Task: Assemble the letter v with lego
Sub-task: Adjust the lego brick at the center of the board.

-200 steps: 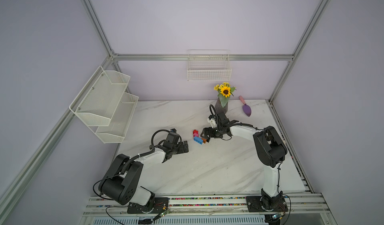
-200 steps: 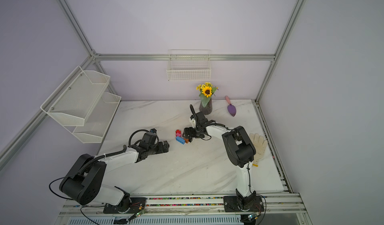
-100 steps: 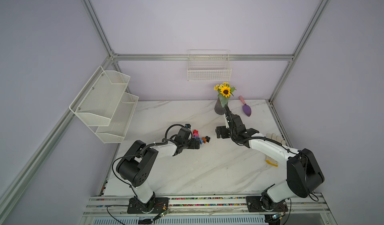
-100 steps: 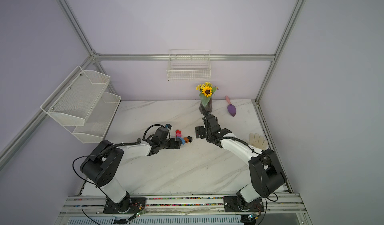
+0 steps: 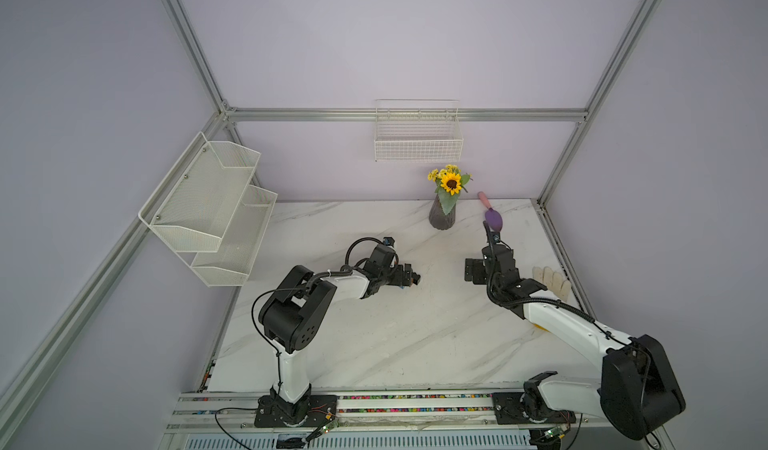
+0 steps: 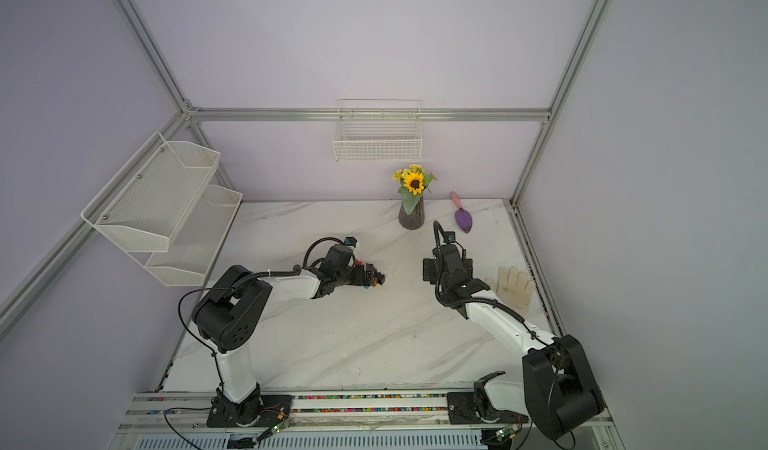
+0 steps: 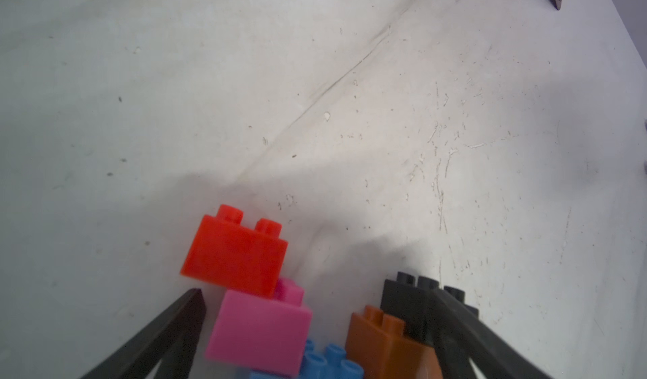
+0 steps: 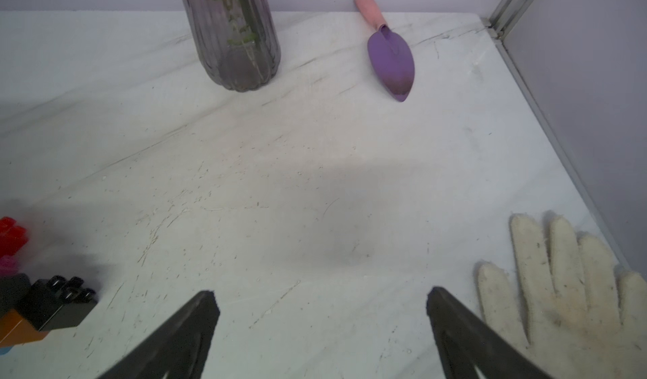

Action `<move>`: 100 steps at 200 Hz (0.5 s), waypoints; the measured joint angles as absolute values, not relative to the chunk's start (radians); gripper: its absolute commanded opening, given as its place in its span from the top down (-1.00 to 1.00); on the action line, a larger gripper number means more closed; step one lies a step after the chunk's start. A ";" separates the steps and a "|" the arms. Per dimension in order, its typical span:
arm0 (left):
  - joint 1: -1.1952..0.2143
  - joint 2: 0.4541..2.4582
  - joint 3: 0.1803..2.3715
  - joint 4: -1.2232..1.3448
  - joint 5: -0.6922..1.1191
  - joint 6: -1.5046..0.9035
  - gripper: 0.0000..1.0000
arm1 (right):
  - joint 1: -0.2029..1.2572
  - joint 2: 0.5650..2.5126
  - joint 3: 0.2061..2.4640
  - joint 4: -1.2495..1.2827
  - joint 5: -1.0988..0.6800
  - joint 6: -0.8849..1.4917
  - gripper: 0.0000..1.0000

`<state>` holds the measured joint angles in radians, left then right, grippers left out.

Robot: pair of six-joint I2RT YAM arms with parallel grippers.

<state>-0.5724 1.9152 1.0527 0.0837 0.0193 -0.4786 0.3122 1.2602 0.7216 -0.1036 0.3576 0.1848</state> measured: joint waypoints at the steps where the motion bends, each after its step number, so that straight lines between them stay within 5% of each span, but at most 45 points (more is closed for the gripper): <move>1: -0.572 1.916 1.054 0.083 0.019 -0.479 -1.00 | 0.310 1.259 0.720 -0.101 0.356 0.183 -0.95; 55: -0.583 1.947 1.085 0.098 -0.010 -0.483 -1.00 | 0.051 1.304 0.555 0.174 0.276 0.159 -0.95; 100: -0.579 1.817 0.922 0.116 -0.078 -0.486 -1.00 | 0.007 1.510 0.466 0.481 0.229 0.170 -0.95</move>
<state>-0.5793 1.8172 0.9218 0.1158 -0.0776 -0.4862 0.0067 1.5097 0.4664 0.4808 0.2287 0.1696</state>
